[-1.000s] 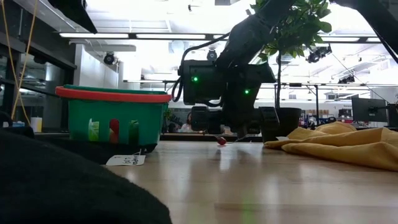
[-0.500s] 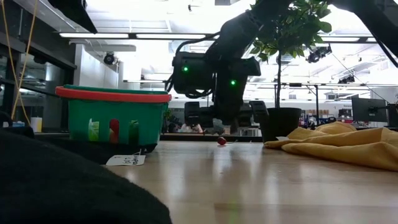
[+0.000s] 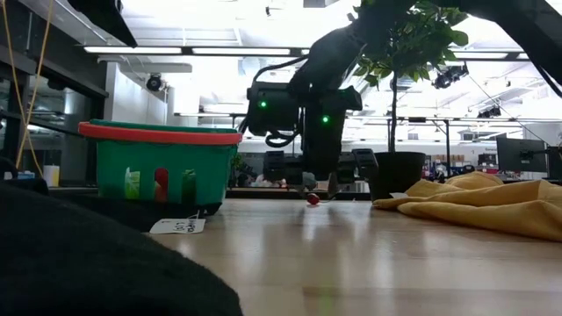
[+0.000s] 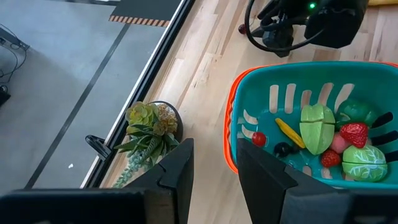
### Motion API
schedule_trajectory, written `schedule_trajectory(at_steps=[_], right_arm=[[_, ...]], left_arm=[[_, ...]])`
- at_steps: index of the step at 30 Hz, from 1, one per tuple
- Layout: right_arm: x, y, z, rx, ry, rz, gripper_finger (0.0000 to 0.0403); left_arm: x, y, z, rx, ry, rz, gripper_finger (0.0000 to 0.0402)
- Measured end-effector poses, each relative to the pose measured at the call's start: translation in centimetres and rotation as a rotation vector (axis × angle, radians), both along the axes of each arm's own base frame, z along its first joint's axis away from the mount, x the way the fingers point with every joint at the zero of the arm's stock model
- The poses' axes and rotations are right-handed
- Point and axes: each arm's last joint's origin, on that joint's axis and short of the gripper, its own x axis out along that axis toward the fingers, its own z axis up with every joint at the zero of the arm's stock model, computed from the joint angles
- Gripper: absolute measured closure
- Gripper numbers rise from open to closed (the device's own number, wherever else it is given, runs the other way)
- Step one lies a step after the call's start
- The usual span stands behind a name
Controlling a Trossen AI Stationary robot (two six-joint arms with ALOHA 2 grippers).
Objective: Pick and placing Produce into tupperware
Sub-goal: Put the red cherry in the green basket
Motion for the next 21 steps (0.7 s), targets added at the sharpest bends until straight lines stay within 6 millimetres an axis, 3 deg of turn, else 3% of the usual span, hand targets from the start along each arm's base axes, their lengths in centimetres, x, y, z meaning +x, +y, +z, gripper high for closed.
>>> schedule_trajectory(at_steps=[10, 21], right_arm=[[0.1, -1.4, 1.5, -0.012, -0.008, 0.027, 0.0192], [0.3, -3.4, 1.5, 0.049, 0.018, 0.071, 0.0192]], left_arm=[[0.0, 0.0, 0.0, 0.000, 0.002, 0.000, 0.0291], [-0.1, 0.0, -0.1, -0.003, 0.020, 0.000, 0.0291]])
